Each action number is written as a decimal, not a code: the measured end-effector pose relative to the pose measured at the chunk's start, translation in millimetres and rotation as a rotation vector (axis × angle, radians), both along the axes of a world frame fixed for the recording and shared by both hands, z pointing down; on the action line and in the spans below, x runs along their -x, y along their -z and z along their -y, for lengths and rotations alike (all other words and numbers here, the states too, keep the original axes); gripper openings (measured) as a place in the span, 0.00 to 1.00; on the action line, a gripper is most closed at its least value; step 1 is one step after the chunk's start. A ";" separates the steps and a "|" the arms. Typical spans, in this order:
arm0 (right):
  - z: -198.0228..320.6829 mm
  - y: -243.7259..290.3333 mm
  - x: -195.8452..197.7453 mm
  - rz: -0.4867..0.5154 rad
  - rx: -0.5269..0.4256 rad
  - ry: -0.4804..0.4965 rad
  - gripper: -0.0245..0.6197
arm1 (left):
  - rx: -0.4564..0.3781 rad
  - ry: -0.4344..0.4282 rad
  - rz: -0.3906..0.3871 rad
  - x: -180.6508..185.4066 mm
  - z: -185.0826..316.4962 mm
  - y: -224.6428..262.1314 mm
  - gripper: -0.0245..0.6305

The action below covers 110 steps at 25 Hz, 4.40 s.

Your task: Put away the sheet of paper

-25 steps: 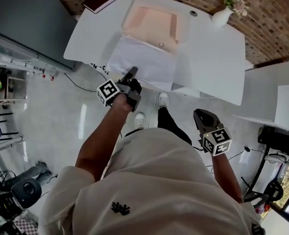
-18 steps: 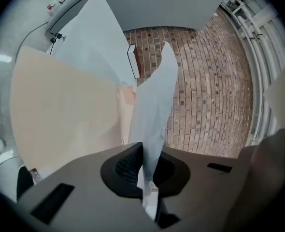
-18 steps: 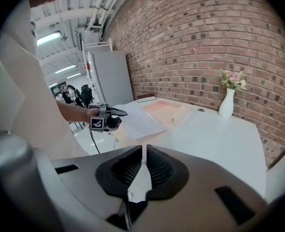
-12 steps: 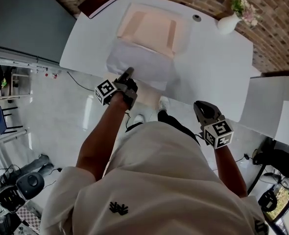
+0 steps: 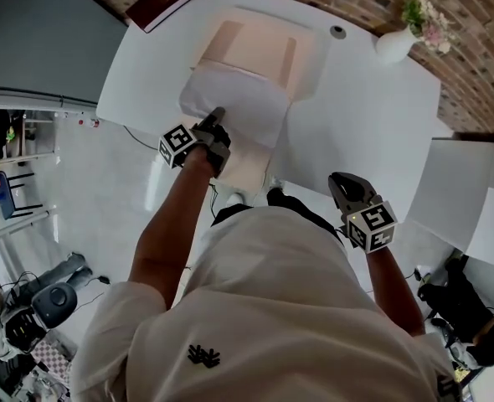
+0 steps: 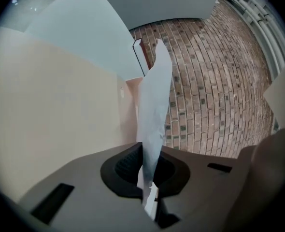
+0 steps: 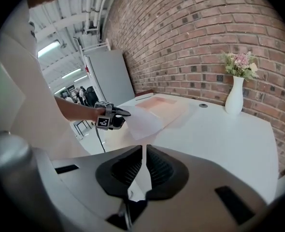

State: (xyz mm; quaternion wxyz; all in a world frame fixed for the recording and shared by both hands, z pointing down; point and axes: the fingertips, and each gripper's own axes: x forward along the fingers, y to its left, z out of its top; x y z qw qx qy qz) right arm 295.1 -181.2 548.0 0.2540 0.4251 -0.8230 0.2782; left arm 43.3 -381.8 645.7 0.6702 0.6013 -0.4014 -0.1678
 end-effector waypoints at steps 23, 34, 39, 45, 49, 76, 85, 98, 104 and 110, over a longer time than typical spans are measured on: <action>56.9 -27.9 -70.4 0.066 0.101 0.019 0.11 | 0.066 0.030 0.144 -56.7 116.1 -32.8 0.07; 66.6 -45.0 -79.9 0.111 0.140 -0.003 0.11 | 0.065 0.006 0.203 -75.6 155.0 -36.7 0.07; 66.0 -47.1 -77.4 0.123 0.145 -0.004 0.11 | 0.043 -0.036 0.282 -80.3 160.3 -33.1 0.08; 66.5 -45.7 -71.3 0.135 0.142 -0.001 0.11 | 0.063 -0.118 0.419 -82.6 157.2 -32.1 0.31; 64.7 -44.3 -64.3 0.143 0.134 0.013 0.11 | 0.081 -0.162 0.516 -77.8 149.9 -33.6 0.41; 26.4 -0.8 49.9 0.103 0.008 0.153 0.11 | -0.099 -0.278 0.472 -10.5 16.2 54.1 0.44; -7.3 32.9 121.3 0.064 -0.049 0.184 0.11 | -0.183 -0.305 0.407 44.4 -45.3 105.6 0.44; -86.0 54.3 210.4 0.046 -0.104 0.137 0.11 | -0.287 -0.407 0.345 119.3 -165.7 136.5 0.44; -119.7 54.2 238.8 0.039 -0.130 0.086 0.10 | -0.324 -0.447 0.331 149.9 -217.5 141.3 0.36; -147.9 57.0 256.2 0.021 -0.127 0.071 0.10 | -0.359 -0.497 0.305 166.4 -264.0 147.8 0.13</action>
